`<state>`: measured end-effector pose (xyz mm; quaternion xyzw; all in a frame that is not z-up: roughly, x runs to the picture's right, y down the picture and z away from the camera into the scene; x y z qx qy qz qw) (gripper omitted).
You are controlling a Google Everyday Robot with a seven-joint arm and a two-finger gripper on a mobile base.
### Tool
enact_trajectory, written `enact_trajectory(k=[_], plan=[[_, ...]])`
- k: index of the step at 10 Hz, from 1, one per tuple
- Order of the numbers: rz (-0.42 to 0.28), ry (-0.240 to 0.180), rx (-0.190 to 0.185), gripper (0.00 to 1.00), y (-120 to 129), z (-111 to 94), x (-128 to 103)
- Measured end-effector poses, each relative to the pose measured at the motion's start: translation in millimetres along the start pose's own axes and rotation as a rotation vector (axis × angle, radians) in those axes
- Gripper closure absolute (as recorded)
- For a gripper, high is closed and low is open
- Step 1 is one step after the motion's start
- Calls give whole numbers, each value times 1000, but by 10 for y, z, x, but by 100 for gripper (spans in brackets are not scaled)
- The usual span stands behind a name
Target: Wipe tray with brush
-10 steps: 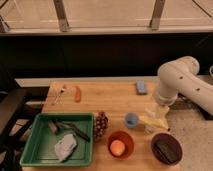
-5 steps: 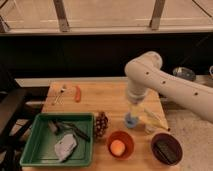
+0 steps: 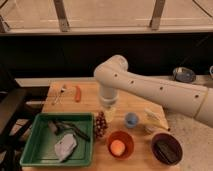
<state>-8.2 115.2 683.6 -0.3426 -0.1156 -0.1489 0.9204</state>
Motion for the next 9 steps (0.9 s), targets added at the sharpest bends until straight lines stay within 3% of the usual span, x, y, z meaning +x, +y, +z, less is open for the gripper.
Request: enact_trajectory(k=[9], plan=[[-20,11,7,35,-54,-10,-3]])
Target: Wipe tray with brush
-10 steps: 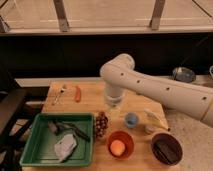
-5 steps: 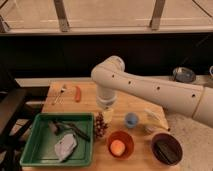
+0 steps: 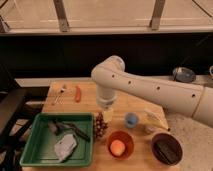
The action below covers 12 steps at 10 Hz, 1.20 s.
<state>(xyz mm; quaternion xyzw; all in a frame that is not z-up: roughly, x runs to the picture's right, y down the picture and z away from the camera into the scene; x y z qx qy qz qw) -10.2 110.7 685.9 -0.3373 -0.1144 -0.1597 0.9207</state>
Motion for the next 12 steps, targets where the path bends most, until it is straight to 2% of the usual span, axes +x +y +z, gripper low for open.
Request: enact_trajectory(k=[2,4,5,8,10,12], plan=[[-24,-16,11,35,-165,39,-204],[-44,-46,23,35,-386,142,-588],[-56,-71,28,35,-522,228,-867],[-87,-116,38,35,-732,477,-1380],[-95,-141,39,35,-752,687,-1553],[-88,-142,35,35,-663,791,-1583]])
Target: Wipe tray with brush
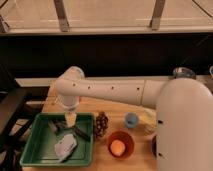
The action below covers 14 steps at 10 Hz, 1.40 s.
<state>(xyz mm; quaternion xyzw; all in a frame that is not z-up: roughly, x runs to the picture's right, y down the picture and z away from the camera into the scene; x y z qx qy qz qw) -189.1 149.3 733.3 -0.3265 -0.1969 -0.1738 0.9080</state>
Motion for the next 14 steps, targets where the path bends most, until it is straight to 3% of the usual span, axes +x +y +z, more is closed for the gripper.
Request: enact_trajectory(k=[5,9,14], plan=[[68,42,-47,35,249,282,263],[164,68,-88,35,377,441,649],[200,56,-123,35,516,589,661]])
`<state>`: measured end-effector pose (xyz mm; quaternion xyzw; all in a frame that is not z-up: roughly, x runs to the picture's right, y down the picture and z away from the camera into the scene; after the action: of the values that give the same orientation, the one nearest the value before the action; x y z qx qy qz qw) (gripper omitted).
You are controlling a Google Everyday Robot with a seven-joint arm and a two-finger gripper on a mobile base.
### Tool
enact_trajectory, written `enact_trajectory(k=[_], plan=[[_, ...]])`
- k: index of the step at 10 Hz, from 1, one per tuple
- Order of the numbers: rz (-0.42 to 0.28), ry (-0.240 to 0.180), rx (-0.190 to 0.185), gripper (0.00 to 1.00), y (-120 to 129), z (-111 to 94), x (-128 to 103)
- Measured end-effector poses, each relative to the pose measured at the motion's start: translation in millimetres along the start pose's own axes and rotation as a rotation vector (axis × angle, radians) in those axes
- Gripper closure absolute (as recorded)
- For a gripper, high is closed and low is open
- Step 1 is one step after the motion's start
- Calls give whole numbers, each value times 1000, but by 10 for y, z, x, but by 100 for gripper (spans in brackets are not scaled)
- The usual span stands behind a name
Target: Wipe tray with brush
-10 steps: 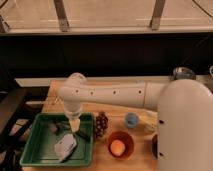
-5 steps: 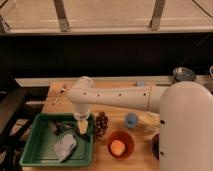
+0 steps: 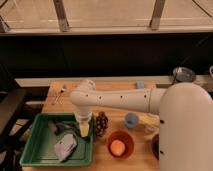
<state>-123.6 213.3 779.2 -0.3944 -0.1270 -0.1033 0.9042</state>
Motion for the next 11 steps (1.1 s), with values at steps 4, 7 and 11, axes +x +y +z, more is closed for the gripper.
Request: enact_trajectory(k=[4,7,11], plan=[[11,-14,-47,35,57,264,-57],[38,-40,-65,36,59,428,-47],[34,-33,-69,71,66,395,-42]])
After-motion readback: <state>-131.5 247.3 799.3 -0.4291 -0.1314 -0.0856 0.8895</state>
